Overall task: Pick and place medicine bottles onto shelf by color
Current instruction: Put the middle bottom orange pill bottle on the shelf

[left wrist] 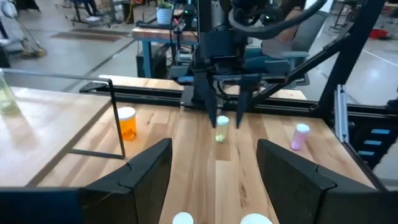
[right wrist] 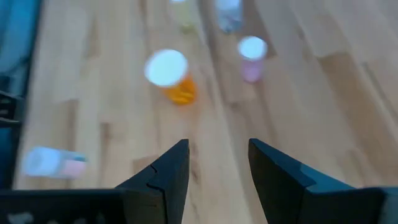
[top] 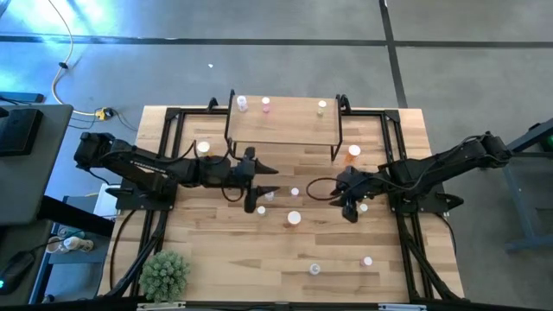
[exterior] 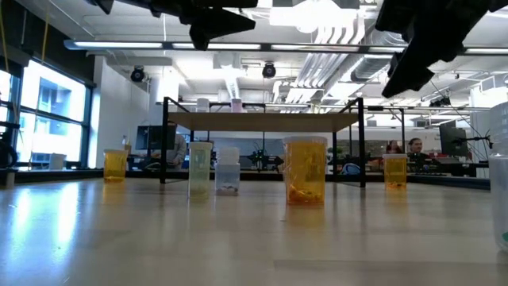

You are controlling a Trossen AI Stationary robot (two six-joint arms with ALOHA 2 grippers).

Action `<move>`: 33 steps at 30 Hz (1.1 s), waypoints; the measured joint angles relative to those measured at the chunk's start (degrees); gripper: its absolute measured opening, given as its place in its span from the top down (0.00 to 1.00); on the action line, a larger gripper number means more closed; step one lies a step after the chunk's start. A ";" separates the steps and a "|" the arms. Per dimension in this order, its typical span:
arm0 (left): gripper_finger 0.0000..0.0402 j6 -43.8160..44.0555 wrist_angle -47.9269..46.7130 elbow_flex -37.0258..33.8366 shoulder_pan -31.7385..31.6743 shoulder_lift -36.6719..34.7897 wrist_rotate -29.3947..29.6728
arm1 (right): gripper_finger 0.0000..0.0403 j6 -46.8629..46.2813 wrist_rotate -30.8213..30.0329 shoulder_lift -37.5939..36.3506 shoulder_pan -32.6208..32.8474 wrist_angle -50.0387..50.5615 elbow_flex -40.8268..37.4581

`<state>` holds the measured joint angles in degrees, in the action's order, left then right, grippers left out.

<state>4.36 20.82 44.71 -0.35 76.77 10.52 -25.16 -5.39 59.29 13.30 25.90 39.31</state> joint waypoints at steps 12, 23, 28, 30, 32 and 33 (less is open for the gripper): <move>0.44 1.40 0.17 0.00 0.78 0.00 0.66 | 0.61 5.91 4.58 0.00 0.00 -7.18 0.00; 0.44 2.55 0.00 0.00 0.89 0.00 0.62 | 0.59 6.16 3.93 0.02 -0.13 -7.37 0.00; 0.44 3.29 -0.61 0.02 0.86 0.00 0.59 | 0.49 8.08 3.32 0.48 -0.11 -9.08 0.00; 0.44 3.91 -0.57 0.02 0.89 0.00 0.59 | 0.44 9.73 2.13 1.26 0.05 -12.25 0.00; 0.44 4.02 -0.59 0.02 0.89 0.00 0.58 | 0.39 12.07 1.96 2.59 0.35 -15.49 0.00; 0.44 4.02 -0.58 0.04 0.91 0.00 0.57 | 0.36 13.08 2.09 3.43 0.65 -16.85 0.00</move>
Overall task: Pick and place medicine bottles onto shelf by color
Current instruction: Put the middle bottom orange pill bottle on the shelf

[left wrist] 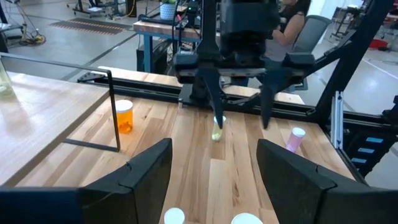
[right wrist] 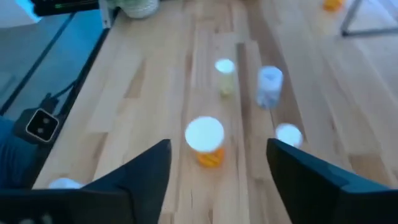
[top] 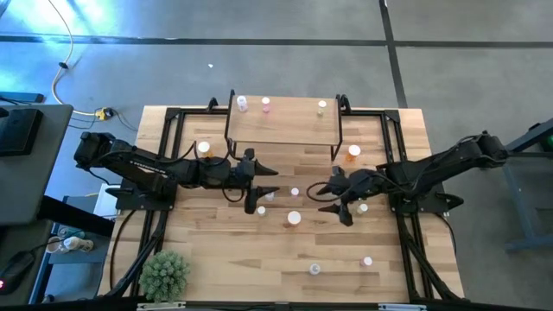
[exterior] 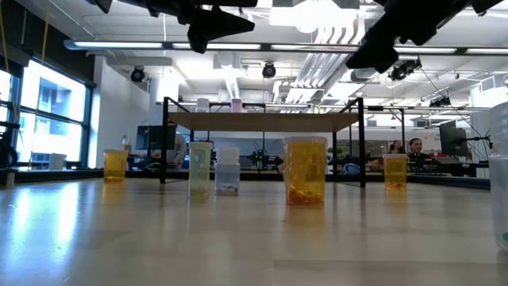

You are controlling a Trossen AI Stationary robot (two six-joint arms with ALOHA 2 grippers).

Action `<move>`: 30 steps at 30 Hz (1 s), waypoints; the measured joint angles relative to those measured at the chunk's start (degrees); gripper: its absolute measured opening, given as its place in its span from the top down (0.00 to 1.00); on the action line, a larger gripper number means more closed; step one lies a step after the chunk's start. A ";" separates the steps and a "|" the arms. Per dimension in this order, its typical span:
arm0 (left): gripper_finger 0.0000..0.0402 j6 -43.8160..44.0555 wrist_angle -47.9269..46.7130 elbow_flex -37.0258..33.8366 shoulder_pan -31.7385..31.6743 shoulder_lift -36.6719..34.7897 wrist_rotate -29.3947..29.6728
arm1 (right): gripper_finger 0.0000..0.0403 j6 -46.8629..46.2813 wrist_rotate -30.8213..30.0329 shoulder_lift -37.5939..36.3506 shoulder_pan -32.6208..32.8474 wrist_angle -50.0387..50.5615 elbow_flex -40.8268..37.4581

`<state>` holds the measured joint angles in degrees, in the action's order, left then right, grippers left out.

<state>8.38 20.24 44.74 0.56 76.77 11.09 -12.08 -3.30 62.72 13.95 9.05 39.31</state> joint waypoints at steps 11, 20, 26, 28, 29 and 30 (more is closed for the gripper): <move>0.44 1.53 -2.00 0.03 0.00 0.00 -0.09 | 0.24 9.54 -3.40 13.13 5.25 -14.21 0.00; 0.44 1.52 -1.85 0.03 -0.02 0.00 -0.04 | 0.24 9.58 -9.25 21.05 6.04 -19.63 0.00; 0.44 1.51 -1.43 0.03 -0.02 0.00 0.02 | 0.24 9.58 -9.99 25.29 5.93 -23.50 0.00; 0.44 1.10 -1.06 0.03 -0.02 0.00 0.02 | 0.24 9.58 -9.98 26.74 5.93 -24.68 0.00; 0.44 1.05 -1.00 0.03 -0.02 0.00 0.04 | 0.24 9.58 -9.99 27.48 5.93 -25.93 0.00; 0.44 1.05 -0.92 0.03 -0.02 0.00 0.02 | 0.24 9.58 -10.14 28.10 5.93 -26.70 0.00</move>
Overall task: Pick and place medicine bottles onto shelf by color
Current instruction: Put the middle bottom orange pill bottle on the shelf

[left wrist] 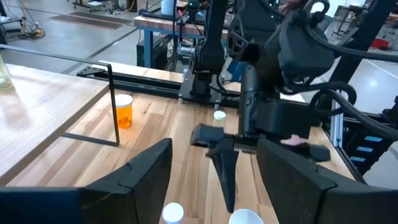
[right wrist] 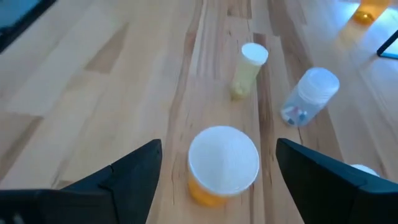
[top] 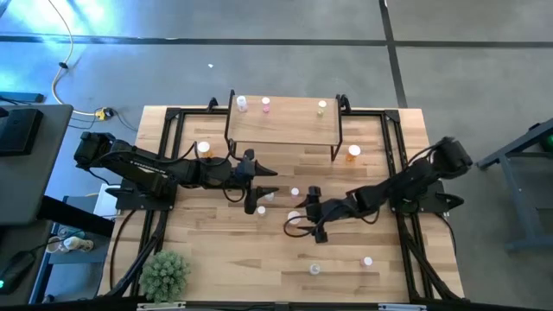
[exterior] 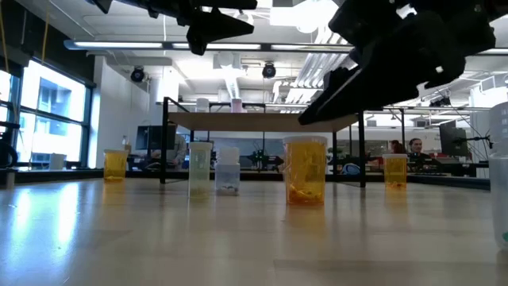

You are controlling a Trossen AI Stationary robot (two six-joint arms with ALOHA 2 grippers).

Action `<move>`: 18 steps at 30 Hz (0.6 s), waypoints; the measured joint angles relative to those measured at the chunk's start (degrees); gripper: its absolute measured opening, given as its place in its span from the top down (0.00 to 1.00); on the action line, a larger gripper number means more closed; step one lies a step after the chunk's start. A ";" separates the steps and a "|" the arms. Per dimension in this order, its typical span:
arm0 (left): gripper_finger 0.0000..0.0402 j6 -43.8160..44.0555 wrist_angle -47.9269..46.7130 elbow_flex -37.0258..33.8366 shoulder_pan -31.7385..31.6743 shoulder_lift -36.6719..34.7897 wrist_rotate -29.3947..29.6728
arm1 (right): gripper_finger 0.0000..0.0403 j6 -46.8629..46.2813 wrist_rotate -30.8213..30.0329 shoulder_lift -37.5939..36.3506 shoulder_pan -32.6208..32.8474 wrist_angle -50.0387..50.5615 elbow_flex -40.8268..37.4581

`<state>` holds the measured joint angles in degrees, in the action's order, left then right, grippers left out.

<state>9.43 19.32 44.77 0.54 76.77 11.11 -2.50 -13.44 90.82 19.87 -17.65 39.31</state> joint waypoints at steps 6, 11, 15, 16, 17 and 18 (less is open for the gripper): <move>0.44 -0.11 0.21 0.00 0.00 0.00 0.00 | 0.24 0.10 -0.44 3.34 -1.02 -3.74 0.01; 0.44 -1.09 0.24 0.00 0.00 0.00 0.00 | 0.24 -1.57 0.21 4.90 -1.61 -4.41 0.02; 0.44 -1.16 0.28 0.00 0.00 0.00 0.00 | 0.24 -2.11 1.76 6.25 -1.59 -5.48 0.00; 0.44 -1.29 0.28 0.00 0.00 0.00 0.00 | 0.24 -2.14 2.15 6.72 -1.59 -6.37 0.00; 0.44 -1.50 0.26 0.00 0.00 0.00 0.00 | 0.24 -2.16 2.31 6.97 -1.58 -6.78 0.00; 0.44 -1.64 0.28 0.00 0.00 0.00 0.00 | 0.24 -2.16 2.68 7.20 -1.59 -7.27 0.01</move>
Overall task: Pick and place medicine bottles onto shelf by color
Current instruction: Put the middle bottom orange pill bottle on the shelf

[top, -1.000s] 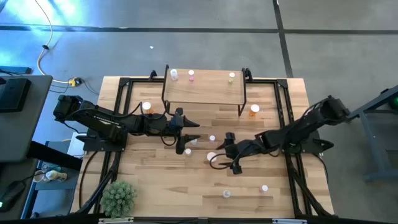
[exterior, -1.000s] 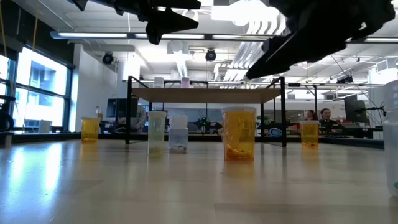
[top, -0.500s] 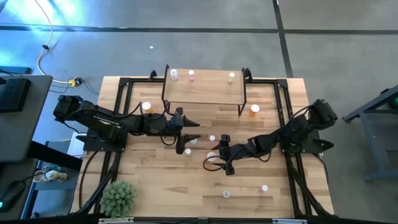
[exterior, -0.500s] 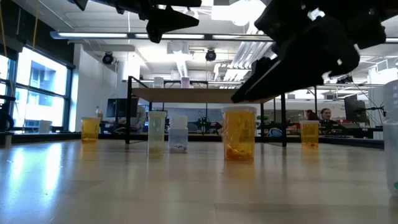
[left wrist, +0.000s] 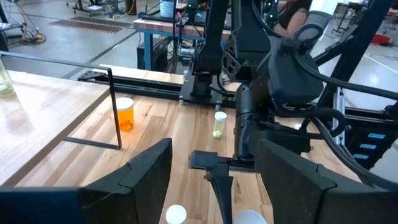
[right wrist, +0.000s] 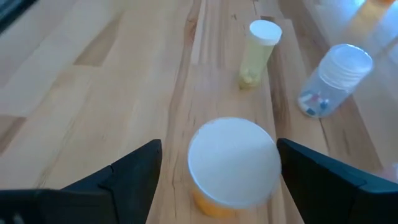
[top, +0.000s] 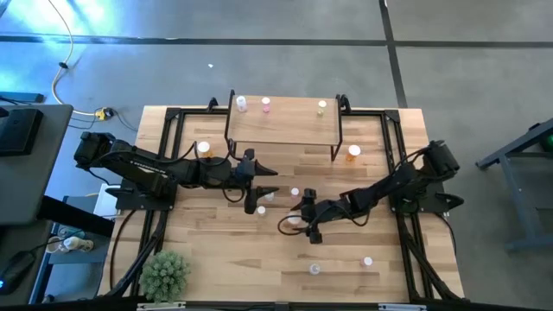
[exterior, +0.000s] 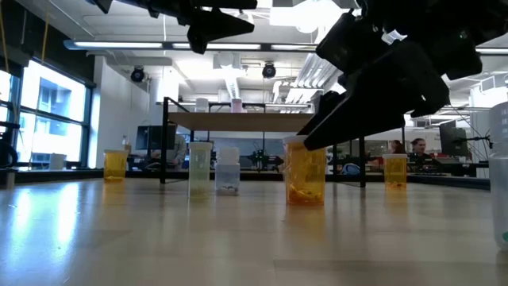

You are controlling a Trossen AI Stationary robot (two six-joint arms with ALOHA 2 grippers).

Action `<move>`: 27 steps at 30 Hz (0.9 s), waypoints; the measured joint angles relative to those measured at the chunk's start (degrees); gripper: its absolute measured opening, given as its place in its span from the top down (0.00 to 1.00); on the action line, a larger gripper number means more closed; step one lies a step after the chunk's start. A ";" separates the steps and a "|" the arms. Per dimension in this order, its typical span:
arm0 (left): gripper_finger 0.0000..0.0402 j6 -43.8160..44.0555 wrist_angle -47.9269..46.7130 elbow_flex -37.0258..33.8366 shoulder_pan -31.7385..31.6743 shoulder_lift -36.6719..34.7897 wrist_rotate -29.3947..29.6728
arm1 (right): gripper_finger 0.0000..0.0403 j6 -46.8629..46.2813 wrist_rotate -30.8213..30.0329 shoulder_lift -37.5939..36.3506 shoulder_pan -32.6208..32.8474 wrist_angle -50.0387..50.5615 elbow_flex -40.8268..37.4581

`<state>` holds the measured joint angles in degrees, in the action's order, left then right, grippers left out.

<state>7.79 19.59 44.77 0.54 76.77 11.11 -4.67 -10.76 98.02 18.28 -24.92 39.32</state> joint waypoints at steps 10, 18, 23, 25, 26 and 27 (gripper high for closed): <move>0.44 -0.04 -0.07 0.00 0.00 0.00 0.00 | 0.34 -0.75 0.32 0.34 -0.35 0.11 0.30; 0.44 -0.04 -0.07 0.00 0.00 0.01 0.00 | 0.48 -0.87 0.77 0.28 -1.07 0.54 0.36; 0.44 -0.02 -0.09 0.00 0.00 0.00 1.17 | 0.49 -0.80 0.84 0.13 -1.05 0.70 0.36; 0.44 -0.06 -0.26 0.00 0.00 0.00 2.18 | 0.49 -0.78 0.87 0.10 -1.06 0.72 0.36; 0.44 -0.07 -0.45 0.00 -0.01 0.00 2.51 | 0.49 -0.73 0.89 -0.07 -1.06 0.91 0.36; 0.44 -0.07 -0.55 0.00 -0.03 0.00 2.84 | 0.49 -0.68 0.92 -0.30 -1.05 1.07 0.36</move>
<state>7.73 19.05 44.77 0.50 76.77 13.96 -5.34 -9.84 97.73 17.23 -23.85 39.68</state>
